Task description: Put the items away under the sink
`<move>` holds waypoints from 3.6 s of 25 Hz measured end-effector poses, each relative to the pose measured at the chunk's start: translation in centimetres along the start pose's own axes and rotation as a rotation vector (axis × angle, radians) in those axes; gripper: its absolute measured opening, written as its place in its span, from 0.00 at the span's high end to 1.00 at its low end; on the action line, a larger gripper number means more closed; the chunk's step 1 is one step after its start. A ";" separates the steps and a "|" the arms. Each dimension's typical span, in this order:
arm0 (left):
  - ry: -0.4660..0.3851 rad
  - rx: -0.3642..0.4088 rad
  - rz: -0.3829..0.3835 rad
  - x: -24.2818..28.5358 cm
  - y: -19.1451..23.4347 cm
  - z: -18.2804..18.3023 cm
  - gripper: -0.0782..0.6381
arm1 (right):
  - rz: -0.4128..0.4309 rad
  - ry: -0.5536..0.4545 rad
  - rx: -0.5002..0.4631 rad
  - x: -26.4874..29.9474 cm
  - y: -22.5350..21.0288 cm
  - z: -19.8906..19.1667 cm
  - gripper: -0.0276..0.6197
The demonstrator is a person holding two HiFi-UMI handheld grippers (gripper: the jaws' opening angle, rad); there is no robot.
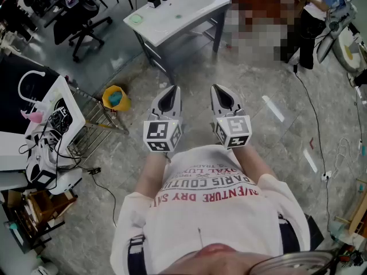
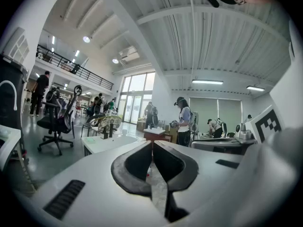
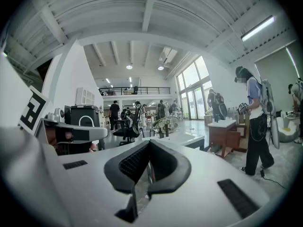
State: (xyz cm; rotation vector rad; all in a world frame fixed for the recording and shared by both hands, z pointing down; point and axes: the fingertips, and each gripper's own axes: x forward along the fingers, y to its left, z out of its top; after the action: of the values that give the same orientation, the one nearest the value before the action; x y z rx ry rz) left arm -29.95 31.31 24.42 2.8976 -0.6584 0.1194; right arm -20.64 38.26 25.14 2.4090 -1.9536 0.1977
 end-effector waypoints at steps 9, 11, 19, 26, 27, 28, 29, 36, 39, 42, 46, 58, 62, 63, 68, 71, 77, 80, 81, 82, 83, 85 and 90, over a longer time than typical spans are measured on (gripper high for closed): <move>0.001 0.006 -0.003 0.3 -0.1 -0.3 0.85 | -0.010 -0.004 -0.002 -0.1 -0.4 -0.3 0.92; 0.002 0.003 -0.003 0.3 0.0 -0.4 0.85 | -0.014 0.001 -0.001 0.0 -0.4 -0.5 0.92; 0.027 -0.022 0.003 1.0 1.1 -1.7 0.85 | -0.052 0.042 0.037 1.0 -1.5 -1.7 0.92; 0.048 -0.042 0.042 4.5 2.2 -2.8 0.85 | -0.025 0.096 0.050 4.5 -4.3 -3.1 0.92; 0.051 -0.043 0.055 5.2 2.5 -2.9 0.85 | -0.014 0.100 0.053 5.3 -4.7 -3.3 0.92; 0.054 -0.043 0.069 5.9 2.9 -2.9 0.85 | 0.000 0.101 0.052 6.1 -5.1 -3.3 0.92; 0.057 -0.044 0.085 6.7 3.3 -2.9 0.85 | 0.016 0.099 0.049 7.1 -5.6 -3.2 0.92; 0.064 -0.064 0.172 15.7 5.3 -1.4 0.85 | 0.104 0.060 0.025 15.2 -11.7 0.3 0.92; 0.058 -0.063 0.198 20.3 5.4 -0.3 0.85 | 0.147 0.061 0.015 18.8 -15.1 1.3 0.92; 0.055 -0.061 0.215 24.6 5.4 0.4 0.85 | 0.176 0.072 0.016 22.2 -18.4 1.7 0.92; 0.050 -0.071 0.240 29.0 5.9 0.6 0.85 | 0.202 0.089 0.007 25.8 -22.1 1.6 0.92; 0.091 -0.075 0.253 37.6 10.8 0.1 0.85 | 0.212 0.139 0.035 34.7 -26.0 0.0 0.92; 0.087 -0.081 0.255 40.6 15.3 0.9 0.85 | 0.203 0.154 0.033 39.5 -26.0 -0.4 0.92; 0.084 -0.082 0.256 41.3 16.7 1.2 0.85 | 0.203 0.156 0.033 41.0 -25.8 -0.3 0.92; 0.075 -0.101 0.266 44.6 24.6 3.1 0.85 | 0.216 0.145 0.023 49.1 -23.6 1.2 0.92; 0.072 -0.108 0.265 46.1 28.9 3.8 0.85 | 0.218 0.143 0.027 53.9 -22.1 1.7 0.92; 0.062 -0.130 0.272 48.0 36.5 3.8 0.85 | 0.274 0.124 0.003 62.4 -17.9 2.1 0.92; 0.072 -0.132 0.290 48.8 38.8 3.2 0.85 | 0.295 0.133 0.006 65.2 -16.7 1.7 0.92; 0.076 -0.139 0.299 49.0 39.4 3.0 0.85 | 0.302 0.142 0.009 66.1 -16.4 1.6 0.92; 0.079 -0.149 0.310 49.3 40.0 2.8 0.85 | 0.312 0.152 0.010 67.0 -16.2 1.5 0.92; 0.083 -0.160 0.322 49.5 40.5 2.6 0.85 | 0.326 0.161 0.009 67.8 -15.9 1.4 0.92; 0.086 -0.178 0.355 49.9 41.6 2.3 0.85 | 0.360 0.180 0.004 69.5 -15.4 1.0 0.92; 0.085 -0.217 0.464 50.9 44.6 2.1 0.85 | 0.447 0.238 -0.009 73.6 -14.8 -0.8 0.92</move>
State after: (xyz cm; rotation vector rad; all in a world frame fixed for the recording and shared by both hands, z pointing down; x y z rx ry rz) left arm -3.55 -30.18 34.66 2.4717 -1.2309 0.2118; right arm 8.65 -30.13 35.55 1.8063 -2.3282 0.4599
